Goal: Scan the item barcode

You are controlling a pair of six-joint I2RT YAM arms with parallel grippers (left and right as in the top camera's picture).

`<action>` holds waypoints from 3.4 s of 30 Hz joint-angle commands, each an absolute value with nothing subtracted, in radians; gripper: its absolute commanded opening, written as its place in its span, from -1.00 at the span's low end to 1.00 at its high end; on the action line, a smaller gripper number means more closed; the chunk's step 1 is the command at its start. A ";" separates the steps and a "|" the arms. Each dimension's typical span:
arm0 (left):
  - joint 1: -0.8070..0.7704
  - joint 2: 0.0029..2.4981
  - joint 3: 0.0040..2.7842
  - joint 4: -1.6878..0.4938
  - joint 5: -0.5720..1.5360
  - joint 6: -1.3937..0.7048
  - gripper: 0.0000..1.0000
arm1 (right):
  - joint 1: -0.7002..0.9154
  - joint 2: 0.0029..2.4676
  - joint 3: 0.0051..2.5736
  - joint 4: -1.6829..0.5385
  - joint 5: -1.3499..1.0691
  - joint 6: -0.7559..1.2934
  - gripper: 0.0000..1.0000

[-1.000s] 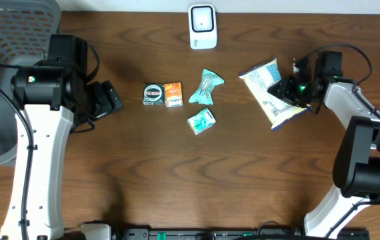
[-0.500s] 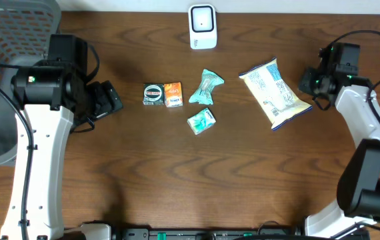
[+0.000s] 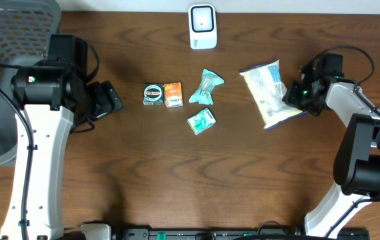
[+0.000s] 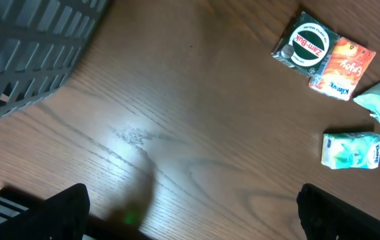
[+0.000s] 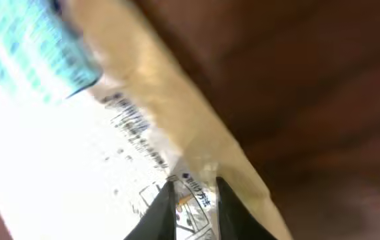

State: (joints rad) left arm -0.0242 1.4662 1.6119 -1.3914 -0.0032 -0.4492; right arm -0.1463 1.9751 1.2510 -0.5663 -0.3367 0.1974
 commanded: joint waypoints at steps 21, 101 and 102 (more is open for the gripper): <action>-0.024 1.472 1.613 -1.398 -0.009 -0.458 0.95 | -0.049 1.759 1.262 -0.587 -0.376 0.194 -0.88; -0.023 1.472 1.613 -1.398 -0.009 -0.458 0.96 | 0.093 1.863 1.137 -0.577 -0.292 0.348 -0.98; -0.023 1.472 1.613 -1.398 -0.009 -0.458 0.95 | 0.093 1.863 1.147 -0.580 -0.307 0.348 -0.98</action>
